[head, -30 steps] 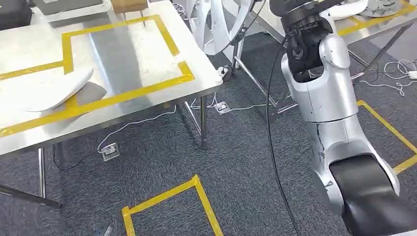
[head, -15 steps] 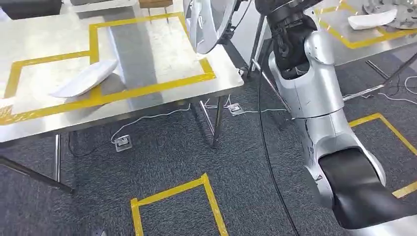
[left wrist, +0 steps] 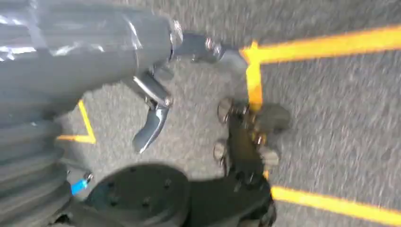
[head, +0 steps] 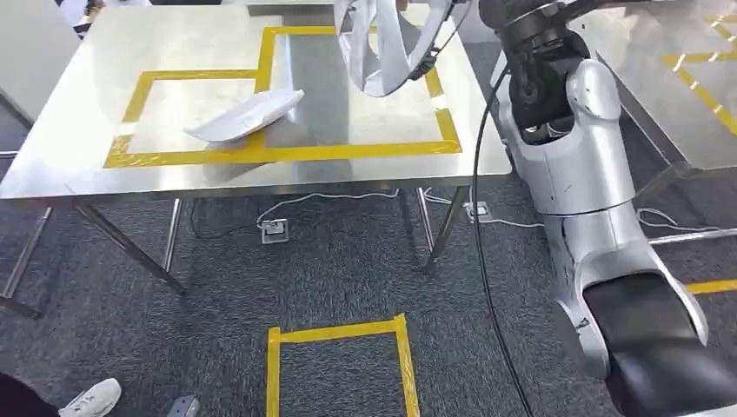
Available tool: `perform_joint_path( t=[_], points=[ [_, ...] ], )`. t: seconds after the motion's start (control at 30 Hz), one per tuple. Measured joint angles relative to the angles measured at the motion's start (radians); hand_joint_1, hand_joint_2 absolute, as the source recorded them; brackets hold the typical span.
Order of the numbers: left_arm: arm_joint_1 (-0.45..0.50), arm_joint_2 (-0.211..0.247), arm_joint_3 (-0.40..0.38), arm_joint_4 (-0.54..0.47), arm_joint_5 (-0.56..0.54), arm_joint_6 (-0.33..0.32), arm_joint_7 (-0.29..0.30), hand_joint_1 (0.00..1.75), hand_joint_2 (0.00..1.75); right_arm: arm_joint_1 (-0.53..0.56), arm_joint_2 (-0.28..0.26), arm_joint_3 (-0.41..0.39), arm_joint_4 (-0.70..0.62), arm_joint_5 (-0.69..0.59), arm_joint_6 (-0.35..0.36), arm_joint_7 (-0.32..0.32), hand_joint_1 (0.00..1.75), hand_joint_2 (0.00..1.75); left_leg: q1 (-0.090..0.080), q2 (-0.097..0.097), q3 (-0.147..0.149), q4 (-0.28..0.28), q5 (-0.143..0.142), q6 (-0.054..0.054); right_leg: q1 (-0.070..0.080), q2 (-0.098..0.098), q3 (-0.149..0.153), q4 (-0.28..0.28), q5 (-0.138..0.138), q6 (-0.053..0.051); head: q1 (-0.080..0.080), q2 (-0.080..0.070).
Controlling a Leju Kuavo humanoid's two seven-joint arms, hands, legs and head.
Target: Take the parts from the cabinet and place them on the table.
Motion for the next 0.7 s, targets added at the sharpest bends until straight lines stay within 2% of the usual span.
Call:
perform_joint_path(
  t=[0.03,0.07,0.1,0.17,0.2,0.23,0.27,0.3,0.33,0.37,0.4,0.43,0.47,0.5,0.53,0.6,0.67,0.7],
  points=[
    [0.001,0.002,0.0,0.0,0.0,0.0,0.0,0.0,1.75,-0.004,0.003,0.001,0.0,0.0,0.0,0.001,1.75,1.75,-0.008,0.051,-0.007,0.008,-0.012,-0.001,-0.01,-0.017,0.024,-0.047,-0.001,0.008,0.004,0.0],
    [-0.002,0.002,0.0,0.0,0.0,0.0,0.0,0.0,1.75,-0.003,0.008,0.001,0.0,0.0,-0.001,0.001,1.75,1.75,-0.014,0.119,-0.023,0.029,-0.034,-0.008,-0.01,-0.022,0.029,-0.059,0.005,0.008,-0.011,0.0],
    [-0.004,0.002,0.001,0.0,0.0,0.002,0.0,0.0,1.75,-0.007,0.006,-0.001,0.001,0.0,-0.002,0.001,1.75,1.75,-0.008,0.135,-0.05,0.081,-0.065,-0.014,-0.013,-0.034,0.028,-0.061,0.008,0.008,-0.016,0.0],
    [-0.005,0.002,0.001,0.001,0.0,0.001,0.0,0.0,1.75,-0.005,0.007,-0.001,0.002,0.0,-0.002,0.0,1.75,1.75,0.003,0.136,-0.117,0.226,-0.122,-0.025,-0.018,-0.058,0.026,-0.057,0.006,0.012,-0.032,0.0],
    [-0.005,0.002,0.001,0.001,0.0,0.001,0.001,0.0,1.75,-0.003,0.007,0.0,0.002,0.0,-0.002,0.0,1.75,1.75,0.008,0.134,-0.134,0.258,-0.123,-0.031,-0.02,-0.069,0.026,-0.054,0.004,0.015,-0.039,0.0],
    [-0.004,0.002,0.0,0.001,0.0,0.001,0.001,0.0,1.75,-0.002,0.008,0.0,0.004,0.0,-0.002,0.0,1.75,1.75,0.012,0.135,-0.128,0.246,-0.104,-0.039,-0.024,-0.08,0.026,-0.049,0.0,0.02,-0.044,0.0],
    [-0.003,0.002,0.0,0.001,0.0,0.001,0.001,0.0,1.75,-0.001,0.008,0.0,0.006,0.0,-0.002,0.001,1.75,1.75,0.016,0.138,-0.101,0.197,-0.069,-0.045,-0.027,-0.088,0.025,-0.043,-0.004,0.027,-0.047,0.0],
    [-0.004,0.002,0.001,0.001,0.0,0.001,0.001,0.0,1.75,-0.001,0.008,0.0,0.007,0.0,-0.003,0.001,1.75,1.75,0.019,0.147,-0.057,0.119,-0.028,-0.051,-0.032,-0.096,0.025,-0.035,-0.011,0.035,-0.05,0.0],
    [-0.004,0.002,0.001,0.002,-0.001,0.002,0.0,0.0,1.75,-0.002,0.007,-0.001,0.006,-0.003,-0.003,0.002,1.75,1.75,0.024,0.154,-0.006,0.031,0.005,-0.058,-0.036,-0.096,0.024,-0.022,-0.02,0.046,-0.053,0.0],
    [-0.005,0.0,0.001,0.002,-0.003,0.002,0.0,0.0,1.75,-0.003,0.008,-0.001,0.006,-0.01,-0.002,0.002,1.75,1.75,0.015,0.157,0.009,0.019,-0.026,-0.057,-0.03,-0.104,0.015,-0.016,-0.027,0.056,-0.062,0.0],
    [-0.002,0.003,0.002,0.004,-0.004,0.001,-0.002,0.0,1.75,-0.001,0.008,-0.002,0.007,-0.016,-0.002,0.003,1.75,1.75,0.015,0.152,0.004,0.012,-0.018,-0.033,-0.03,-0.105,0.014,-0.005,-0.03,0.061,-0.062,0.0],
    [0.001,0.005,0.002,0.005,-0.006,0.001,-0.002,0.0,1.75,0.0,0.008,-0.001,0.006,-0.021,0.002,0.004,1.75,1.75,0.017,0.152,0.003,0.012,-0.02,-0.021,-0.03,-0.104,0.014,-0.008,-0.032,0.064,-0.057,0.0],
    [0.0,0.005,0.001,0.006,-0.006,0.0,-0.003,0.0,1.75,0.002,0.01,0.0,0.006,-0.023,0.003,0.004,1.75,1.75,0.017,0.153,0.005,0.013,-0.02,-0.02,-0.029,-0.101,0.017,-0.009,-0.039,0.051,-0.053,0.0],
    [0.0,0.004,0.002,0.006,-0.006,-0.001,-0.004,0.0,1.75,0.003,0.009,-0.001,0.006,-0.027,0.006,0.005,1.75,1.75,0.017,0.152,0.005,0.013,-0.021,-0.019,-0.029,-0.101,0.018,-0.011,-0.033,0.035,-0.048,0.0],
    [0.0,0.003,0.002,0.007,-0.006,-0.001,-0.005,0.0,1.75,0.003,0.009,-0.002,0.006,-0.029,0.008,0.005,1.75,1.75,0.016,0.15,0.006,0.013,-0.022,-0.018,-0.028,-0.101,0.021,-0.014,-0.032,0.026,-0.043,0.0],
    [0.0,0.003,0.002,0.009,-0.007,-0.001,-0.004,0.0,1.75,0.004,0.01,-0.001,0.006,-0.032,0.01,0.005,1.75,1.75,0.015,0.148,0.006,0.013,-0.024,-0.011,-0.028,-0.101,0.024,-0.02,-0.029,0.022,-0.031,0.0],
    [0.0,0.002,0.002,0.01,-0.008,-0.001,-0.004,0.0,1.75,0.004,0.011,-0.002,0.006,-0.036,0.01,0.005,1.75,1.75,0.012,0.147,0.007,0.013,-0.025,0.0,-0.028,-0.101,0.027,-0.025,-0.026,0.024,-0.026,0.0],
    [0.0,0.002,0.002,0.01,-0.008,-0.001,-0.003,0.0,1.75,0.004,0.011,-0.002,0.006,-0.038,0.009,0.005,1.75,1.75,0.012,0.146,0.007,0.013,-0.025,0.0,-0.028,-0.101,0.028,-0.026,-0.026,0.024,-0.022,0.0]
  ],
)
